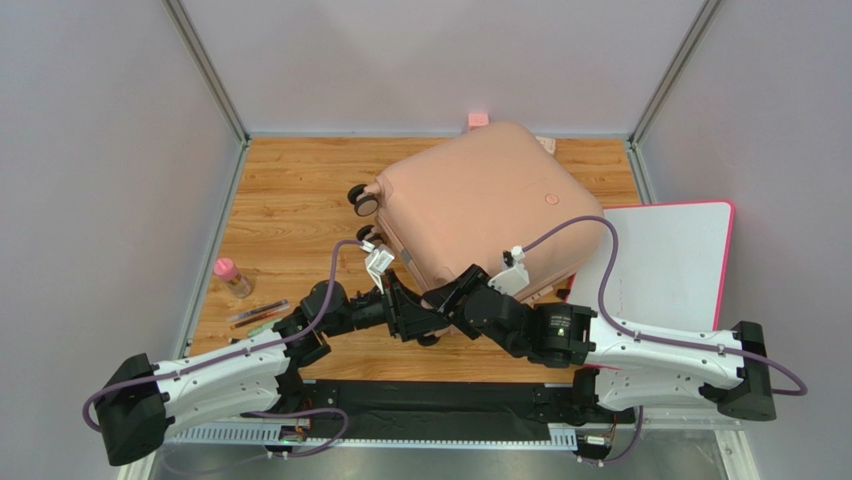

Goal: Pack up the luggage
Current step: Zip the luggage at the center of the board.

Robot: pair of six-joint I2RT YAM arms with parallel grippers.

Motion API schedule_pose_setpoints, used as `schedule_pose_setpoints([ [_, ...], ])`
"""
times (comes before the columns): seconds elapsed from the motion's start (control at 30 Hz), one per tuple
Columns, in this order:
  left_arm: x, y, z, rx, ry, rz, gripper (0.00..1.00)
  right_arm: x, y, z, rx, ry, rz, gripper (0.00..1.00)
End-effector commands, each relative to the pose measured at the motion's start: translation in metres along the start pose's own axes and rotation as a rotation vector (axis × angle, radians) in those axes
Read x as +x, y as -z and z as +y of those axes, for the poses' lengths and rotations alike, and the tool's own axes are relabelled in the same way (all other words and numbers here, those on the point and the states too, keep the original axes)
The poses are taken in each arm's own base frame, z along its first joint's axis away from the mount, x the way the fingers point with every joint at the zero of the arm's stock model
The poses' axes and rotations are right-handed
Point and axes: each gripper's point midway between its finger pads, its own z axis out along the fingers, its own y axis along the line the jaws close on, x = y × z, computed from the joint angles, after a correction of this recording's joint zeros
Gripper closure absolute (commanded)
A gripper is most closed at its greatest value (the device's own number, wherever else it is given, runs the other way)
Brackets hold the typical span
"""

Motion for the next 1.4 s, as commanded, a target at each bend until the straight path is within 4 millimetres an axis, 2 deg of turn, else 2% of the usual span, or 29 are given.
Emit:
schedule_pose_setpoints([
  [0.0, -0.033, 0.005, -0.041, 0.148, -0.104, -0.113, 0.39, -0.010, 0.003, 0.014, -0.025, -0.011, -0.054, 0.63],
  [0.03, -0.027, 0.005, -0.033, 0.115, -0.101, -0.089, 0.36, -0.011, 0.003, 0.013, -0.022, -0.009, -0.057, 0.68],
  [0.07, -0.028, 0.009, -0.033, 0.108, -0.127, -0.092, 0.29, -0.013, 0.005, 0.014, -0.024, -0.010, -0.060, 0.73],
  [0.1, -0.027, 0.011, -0.028, 0.082, -0.136, -0.095, 0.25, -0.015, 0.005, 0.011, -0.016, -0.005, -0.071, 0.80],
  [0.23, -0.021, 0.026, -0.011, -0.012, -0.193, -0.086, 0.20, -0.023, 0.008, 0.007, -0.009, -0.013, -0.099, 0.96],
  [0.27, -0.025, 0.032, -0.013, -0.013, -0.236, -0.104, 0.19, -0.024, 0.008, 0.006, -0.008, -0.012, -0.102, 0.99],
  [0.37, -0.021, 0.040, 0.006, -0.094, -0.297, -0.104, 0.18, -0.027, 0.009, 0.007, -0.008, -0.009, -0.114, 1.00],
  [0.53, 0.011, 0.035, 0.050, -0.166, -0.329, -0.053, 0.27, -0.024, 0.006, 0.009, 0.004, 0.004, -0.112, 1.00],
  [0.7, 0.027, 0.032, 0.071, -0.178, -0.381, -0.042, 0.34, -0.023, 0.005, 0.009, 0.006, 0.003, -0.116, 1.00],
  [0.8, 0.031, 0.035, 0.075, -0.169, -0.399, -0.054, 0.34, -0.023, 0.004, 0.006, 0.013, 0.005, -0.117, 1.00],
  [0.9, 0.034, 0.037, 0.075, -0.150, -0.418, -0.064, 0.41, -0.024, 0.004, 0.006, 0.011, -0.003, -0.121, 1.00],
  [1.07, 0.047, 0.053, 0.081, -0.143, -0.451, -0.078, 0.38, -0.026, 0.006, 0.007, 0.008, -0.002, -0.125, 1.00],
  [1.1, 0.054, 0.057, 0.088, -0.162, -0.446, -0.058, 0.37, -0.027, 0.007, 0.007, 0.007, -0.006, -0.125, 1.00],
  [1.23, 0.046, 0.060, 0.088, -0.175, -0.463, -0.105, 0.35, -0.028, 0.007, 0.007, 0.008, -0.007, -0.130, 1.00],
  [1.27, 0.040, 0.059, 0.085, -0.171, -0.473, -0.128, 0.34, -0.028, 0.007, 0.007, 0.007, -0.006, -0.129, 1.00],
  [1.33, 0.042, 0.056, 0.091, -0.191, -0.480, -0.113, 0.34, -0.028, 0.006, 0.007, 0.009, -0.004, -0.131, 1.00],
  [1.37, 0.036, 0.052, 0.086, -0.175, -0.488, -0.127, 0.34, -0.027, 0.006, 0.008, 0.008, -0.002, -0.130, 1.00],
])
